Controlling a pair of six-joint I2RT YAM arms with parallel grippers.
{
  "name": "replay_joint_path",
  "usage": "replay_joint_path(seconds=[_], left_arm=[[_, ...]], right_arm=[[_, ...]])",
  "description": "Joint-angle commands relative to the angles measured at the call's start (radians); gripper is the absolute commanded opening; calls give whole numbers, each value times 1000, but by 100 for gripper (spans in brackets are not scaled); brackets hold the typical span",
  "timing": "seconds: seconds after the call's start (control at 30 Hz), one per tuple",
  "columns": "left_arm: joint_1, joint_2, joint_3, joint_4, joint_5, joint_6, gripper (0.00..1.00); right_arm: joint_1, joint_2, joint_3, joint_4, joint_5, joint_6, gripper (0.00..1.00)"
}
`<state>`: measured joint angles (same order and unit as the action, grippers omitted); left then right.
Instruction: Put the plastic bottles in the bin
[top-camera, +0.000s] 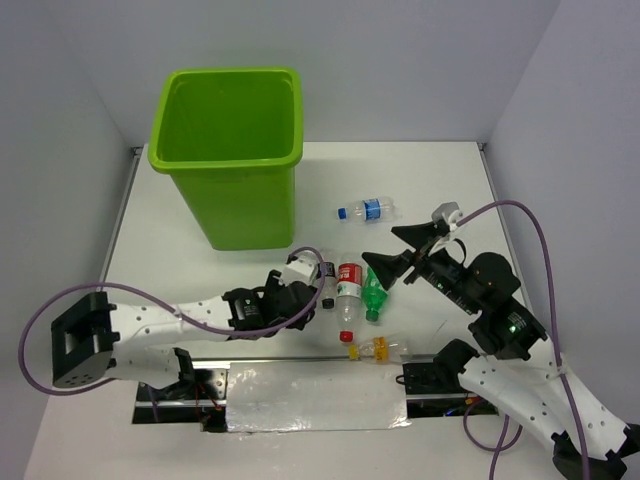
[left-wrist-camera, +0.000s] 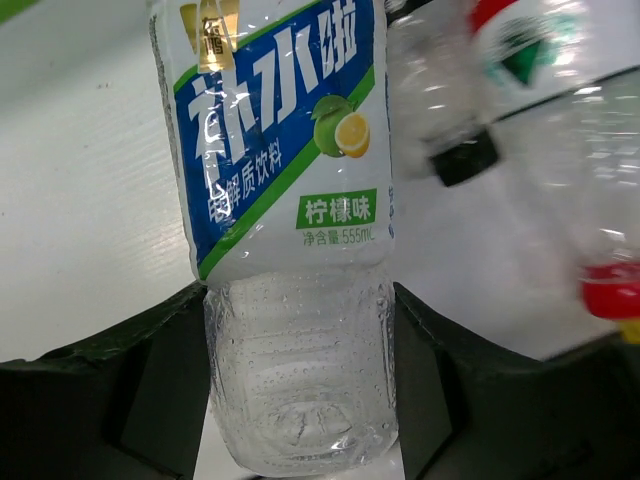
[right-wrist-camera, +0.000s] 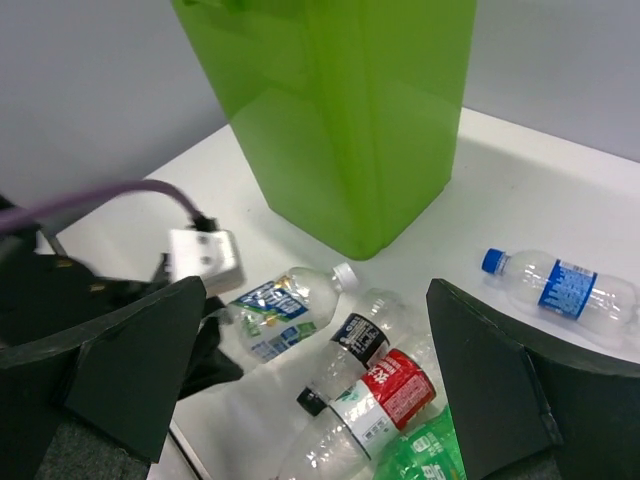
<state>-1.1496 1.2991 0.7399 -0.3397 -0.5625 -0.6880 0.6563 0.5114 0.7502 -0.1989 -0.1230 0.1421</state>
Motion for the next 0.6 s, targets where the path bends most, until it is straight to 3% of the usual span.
replay_joint_path(seconds=[0.0,0.1,0.23,0.47,0.53,0.57], left_arm=[[-65,-87,98,-149,-129,-65,41],[-108,-165,148,-223,-152,-61,30],[-131,-247,197,-128,-96,100,23],[-130,-204,540,-6,-48,422,23],[-127,-176,630,1,-91,471,19],[-99,-147,712,1,-124,488,8]], right_arm=[[-6,-17,-18,32,78,30,100],[-6,-28,-25,24,114,39,100],[-6,-47,-34,29,183,48,100],[-32,2,-22,-31,356,86,100],[-56,30,-18,-46,361,91,100],[-67,38,-23,-42,355,93,100]])
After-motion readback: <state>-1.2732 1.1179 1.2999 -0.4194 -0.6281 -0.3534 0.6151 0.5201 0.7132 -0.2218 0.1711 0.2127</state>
